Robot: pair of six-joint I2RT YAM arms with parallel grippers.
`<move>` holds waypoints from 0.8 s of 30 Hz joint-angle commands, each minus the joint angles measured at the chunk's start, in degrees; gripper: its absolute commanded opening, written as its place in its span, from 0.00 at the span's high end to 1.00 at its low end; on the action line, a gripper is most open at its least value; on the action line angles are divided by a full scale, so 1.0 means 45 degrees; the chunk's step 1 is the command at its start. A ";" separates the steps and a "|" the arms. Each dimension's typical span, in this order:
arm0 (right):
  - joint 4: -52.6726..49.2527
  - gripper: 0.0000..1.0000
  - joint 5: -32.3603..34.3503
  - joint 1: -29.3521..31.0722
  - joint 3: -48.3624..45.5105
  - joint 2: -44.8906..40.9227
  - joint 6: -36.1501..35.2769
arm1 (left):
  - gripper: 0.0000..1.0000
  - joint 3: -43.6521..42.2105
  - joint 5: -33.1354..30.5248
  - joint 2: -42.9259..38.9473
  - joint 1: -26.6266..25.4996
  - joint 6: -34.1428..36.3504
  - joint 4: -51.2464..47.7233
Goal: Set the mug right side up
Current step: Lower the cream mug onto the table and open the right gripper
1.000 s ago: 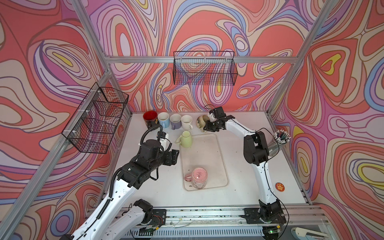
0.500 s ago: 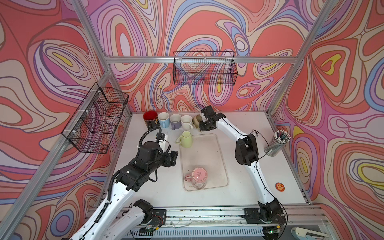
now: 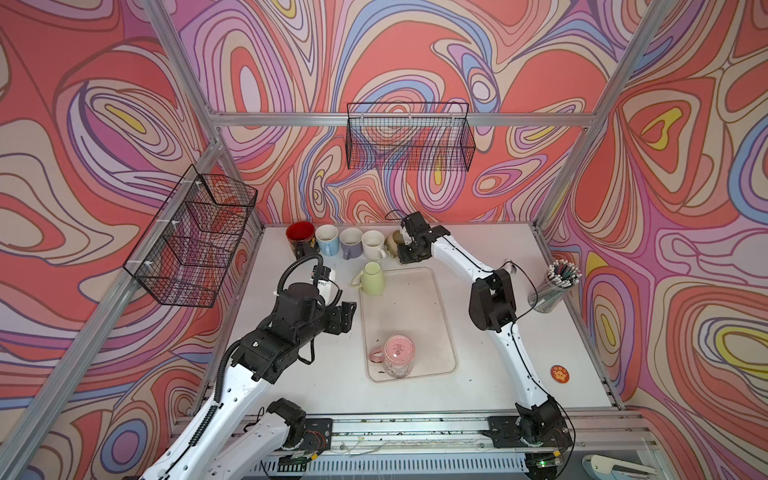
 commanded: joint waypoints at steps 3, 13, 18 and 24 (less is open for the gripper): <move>-0.0255 1.00 0.0325 0.0031 0.0452 -0.0609 0.0071 | 0.18 -0.0139 -0.0133 -0.0216 0.0059 0.0197 -0.0235; -0.0278 0.93 0.0461 0.0136 0.0371 -0.1024 0.0020 | 0.18 -0.0135 -0.0109 -0.0216 0.0054 0.0202 -0.0225; -0.0265 0.82 0.0540 0.0233 0.0412 -0.1118 -0.0060 | 0.18 -0.0143 -0.0138 -0.0217 0.0059 0.0222 -0.0235; -0.0276 0.75 0.0601 0.0264 0.0445 -0.1248 -0.0100 | 0.19 -0.0134 -0.0133 -0.0185 0.0067 0.0222 -0.0230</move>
